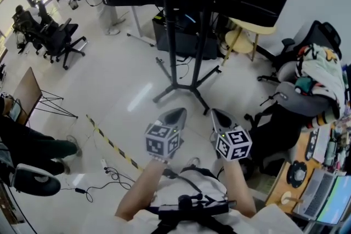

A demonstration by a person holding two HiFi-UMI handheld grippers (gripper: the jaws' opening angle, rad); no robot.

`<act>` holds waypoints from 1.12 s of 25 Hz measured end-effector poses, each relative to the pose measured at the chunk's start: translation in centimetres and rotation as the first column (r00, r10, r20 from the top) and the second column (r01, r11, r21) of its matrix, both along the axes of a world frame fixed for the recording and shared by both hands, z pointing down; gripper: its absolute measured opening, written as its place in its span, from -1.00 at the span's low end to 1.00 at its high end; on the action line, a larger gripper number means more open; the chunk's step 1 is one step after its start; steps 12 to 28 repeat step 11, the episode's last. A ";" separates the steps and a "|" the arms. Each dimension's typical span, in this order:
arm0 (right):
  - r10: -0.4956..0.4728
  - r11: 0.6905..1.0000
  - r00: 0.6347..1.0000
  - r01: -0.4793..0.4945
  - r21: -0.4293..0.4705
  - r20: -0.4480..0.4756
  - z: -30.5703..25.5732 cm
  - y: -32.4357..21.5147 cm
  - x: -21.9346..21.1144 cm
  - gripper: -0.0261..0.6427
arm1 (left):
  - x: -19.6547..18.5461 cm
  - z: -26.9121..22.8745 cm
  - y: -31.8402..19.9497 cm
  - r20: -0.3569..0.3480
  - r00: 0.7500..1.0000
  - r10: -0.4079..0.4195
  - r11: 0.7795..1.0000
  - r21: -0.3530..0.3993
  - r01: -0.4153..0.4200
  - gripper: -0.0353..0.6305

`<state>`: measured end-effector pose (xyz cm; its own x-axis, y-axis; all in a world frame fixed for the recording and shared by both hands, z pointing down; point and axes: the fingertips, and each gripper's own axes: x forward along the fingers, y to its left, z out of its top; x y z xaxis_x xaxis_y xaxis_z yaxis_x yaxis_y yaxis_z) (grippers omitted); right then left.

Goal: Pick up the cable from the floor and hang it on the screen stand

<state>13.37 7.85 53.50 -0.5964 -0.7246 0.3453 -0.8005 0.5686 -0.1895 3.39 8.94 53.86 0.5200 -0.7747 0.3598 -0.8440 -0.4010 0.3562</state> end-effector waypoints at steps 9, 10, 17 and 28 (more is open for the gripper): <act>0.019 1.000 1.000 -0.019 0.011 -0.007 -0.6 1.3 -1.1 -0.92 | -0.4 -0.6 0.7 -0.004 0.999 0.038 0.999 0.016 -0.038 -0.88; 0.021 1.000 1.000 -0.021 0.011 -0.009 -0.6 1.3 -1.1 -0.92 | -0.5 -0.7 0.8 -0.002 0.999 0.040 0.999 0.019 -0.040 -0.88; 0.024 1.000 1.000 -0.024 0.012 -0.011 -0.6 1.4 -1.2 -0.92 | -0.6 -0.7 0.9 -0.001 0.999 0.042 0.999 0.022 -0.042 -0.88; 0.024 1.000 1.000 -0.024 0.012 -0.011 -0.6 1.4 -1.2 -0.92 | -0.6 -0.7 0.9 -0.001 0.999 0.042 0.999 0.022 -0.042 -0.88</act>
